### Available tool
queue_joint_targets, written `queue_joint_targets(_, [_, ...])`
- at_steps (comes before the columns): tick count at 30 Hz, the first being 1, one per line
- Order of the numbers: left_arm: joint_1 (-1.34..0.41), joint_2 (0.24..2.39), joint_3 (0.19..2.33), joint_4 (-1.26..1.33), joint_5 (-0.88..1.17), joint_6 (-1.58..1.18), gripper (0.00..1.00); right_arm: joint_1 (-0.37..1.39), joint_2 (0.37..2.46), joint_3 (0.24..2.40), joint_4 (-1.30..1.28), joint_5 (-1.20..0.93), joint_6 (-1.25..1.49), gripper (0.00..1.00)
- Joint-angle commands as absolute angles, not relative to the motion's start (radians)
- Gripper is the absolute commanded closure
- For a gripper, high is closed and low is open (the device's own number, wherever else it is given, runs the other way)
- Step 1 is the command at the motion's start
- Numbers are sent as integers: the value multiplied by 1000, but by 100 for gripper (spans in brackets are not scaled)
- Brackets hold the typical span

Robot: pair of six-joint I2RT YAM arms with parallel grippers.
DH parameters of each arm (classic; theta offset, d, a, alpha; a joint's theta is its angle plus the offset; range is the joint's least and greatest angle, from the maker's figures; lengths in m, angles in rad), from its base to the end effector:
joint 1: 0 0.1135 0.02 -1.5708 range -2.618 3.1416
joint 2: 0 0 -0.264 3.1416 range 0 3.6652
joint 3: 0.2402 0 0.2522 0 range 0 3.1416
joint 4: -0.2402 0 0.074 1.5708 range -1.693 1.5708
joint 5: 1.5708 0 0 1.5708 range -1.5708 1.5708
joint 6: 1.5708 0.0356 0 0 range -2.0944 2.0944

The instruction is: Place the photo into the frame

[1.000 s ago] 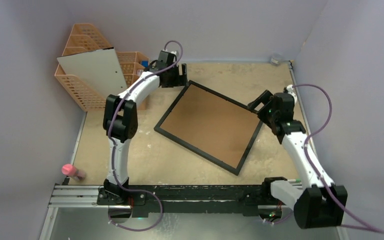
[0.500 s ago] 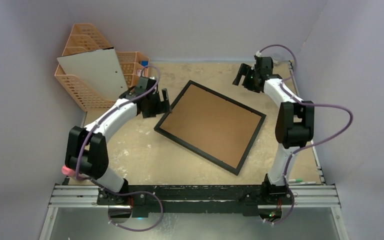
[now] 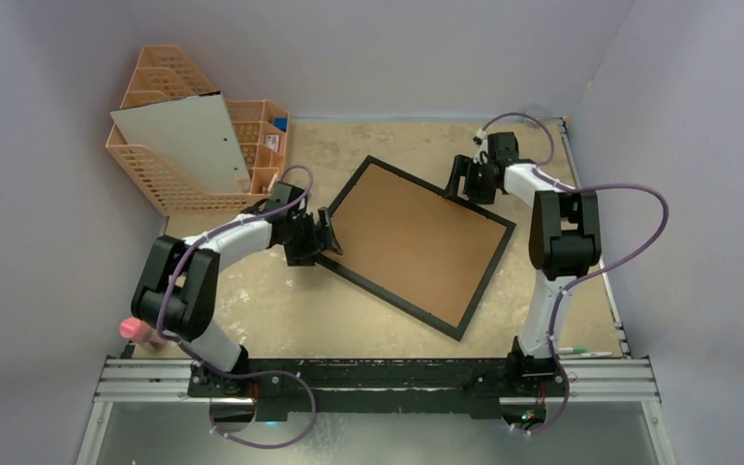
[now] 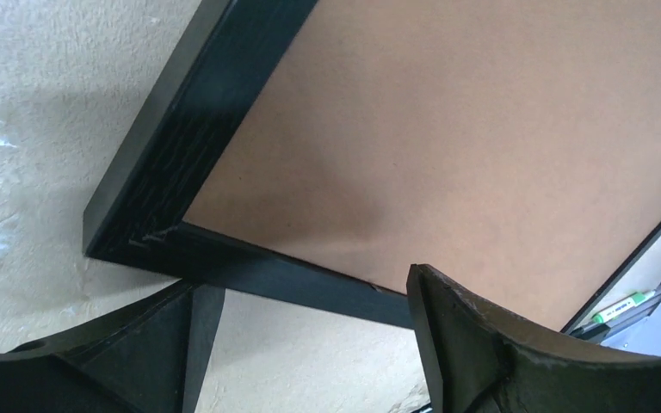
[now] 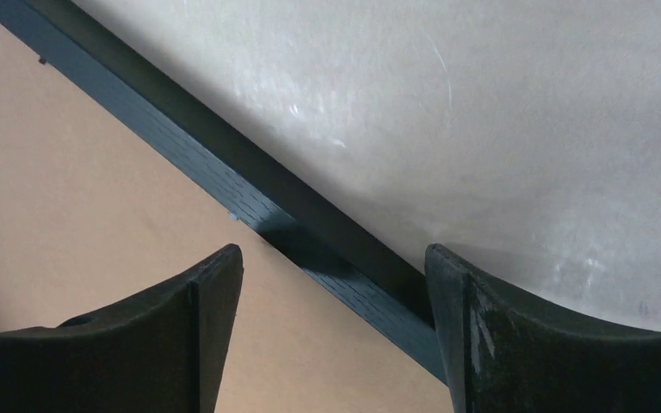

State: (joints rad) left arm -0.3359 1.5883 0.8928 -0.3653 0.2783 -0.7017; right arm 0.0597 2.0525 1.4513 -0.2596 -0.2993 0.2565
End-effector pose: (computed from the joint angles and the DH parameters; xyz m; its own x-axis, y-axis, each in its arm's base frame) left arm 0.2838 -0.1094 0.1721 -0.9156 -0.3377 -0.2181 -0.1931 0.8453 -0.4982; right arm 0.4472 0.0372 0.1765 -0.7954 0.1953 -0.5738 -0.0487 0.9230 0.3817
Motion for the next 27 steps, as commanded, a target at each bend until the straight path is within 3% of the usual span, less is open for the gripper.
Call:
queue_joint_targets(1, [-331,1673,946,-270,341,-726,21,66,1939,1323,-250,-392,279,22])
queue_joint_targets(12, [-332,1878,1148,-260,375,-647,50,64,1690,1008,-137,-420,451,38])
queue_joint_targets(18, [-331,1930,1176,-128,417,-670,53,64,1568,865,-53,-352,529,39])
queue_joint_targets(22, [-331,1968,1222,-56,422,-714,54,68,1516,913,-65,-292,529,37])
queue_joint_targets(27, [-327,1968,1297,-144,317,-679,54,153,1541,1024,-64,-401,487,33])
